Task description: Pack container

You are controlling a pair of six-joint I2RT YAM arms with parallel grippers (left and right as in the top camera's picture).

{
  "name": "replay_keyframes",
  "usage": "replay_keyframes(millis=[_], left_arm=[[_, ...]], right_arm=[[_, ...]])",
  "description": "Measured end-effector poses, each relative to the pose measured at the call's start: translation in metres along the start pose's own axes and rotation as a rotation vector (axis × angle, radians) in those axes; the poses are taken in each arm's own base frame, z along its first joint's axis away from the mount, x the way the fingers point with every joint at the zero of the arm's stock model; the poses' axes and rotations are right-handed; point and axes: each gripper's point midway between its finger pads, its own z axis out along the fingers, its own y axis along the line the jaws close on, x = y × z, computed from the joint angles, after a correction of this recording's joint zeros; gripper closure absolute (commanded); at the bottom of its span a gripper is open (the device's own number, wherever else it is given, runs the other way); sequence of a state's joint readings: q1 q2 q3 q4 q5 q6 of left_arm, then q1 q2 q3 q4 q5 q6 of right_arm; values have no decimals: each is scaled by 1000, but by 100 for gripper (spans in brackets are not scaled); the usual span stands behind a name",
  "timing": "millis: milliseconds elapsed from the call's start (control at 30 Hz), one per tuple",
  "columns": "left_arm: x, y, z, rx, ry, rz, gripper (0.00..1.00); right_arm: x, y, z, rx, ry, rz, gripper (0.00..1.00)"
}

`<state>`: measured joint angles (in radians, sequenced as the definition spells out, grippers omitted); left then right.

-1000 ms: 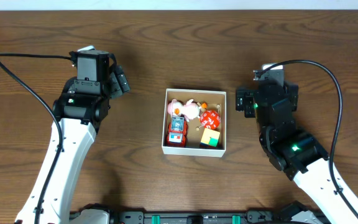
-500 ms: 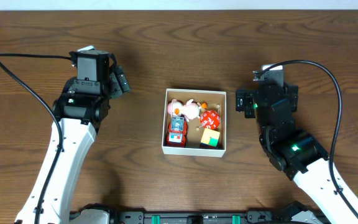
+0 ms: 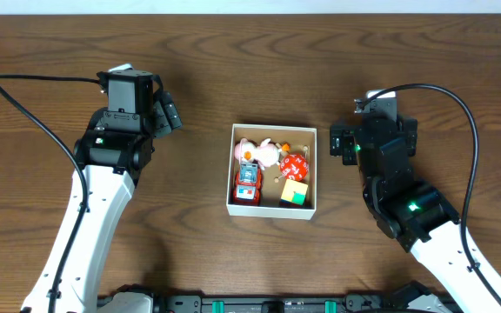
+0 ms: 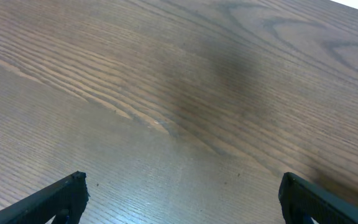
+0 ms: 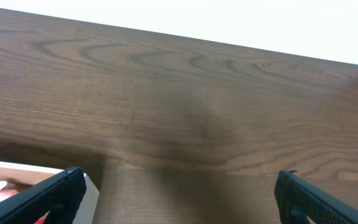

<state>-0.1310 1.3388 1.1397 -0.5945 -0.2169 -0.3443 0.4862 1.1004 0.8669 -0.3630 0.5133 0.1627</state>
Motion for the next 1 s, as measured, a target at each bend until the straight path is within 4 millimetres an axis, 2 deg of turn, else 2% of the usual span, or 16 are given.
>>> replay_keyframes(millis=[300,467,600,800,900,1000], left_arm=[[0,0,0,0,0,0,2],[0,0,0,0,0,0,2],[0,0,0,0,0,0,2],[0,0,0,0,0,0,2],[0,0,0,0,0,0,2],[0,0,0,0,0,0,2]], right_arm=[[0,0,0,0,1,-1,1],[9,-6,-8,5,36,-24,1],[-5,-18,-33,-5,-30,10,1],[-38,-50,-93,-29,-227,127,1],[-37,-69,-126,-43,-289,165,1],[-26,-85,-151,-60,-317,187,1]])
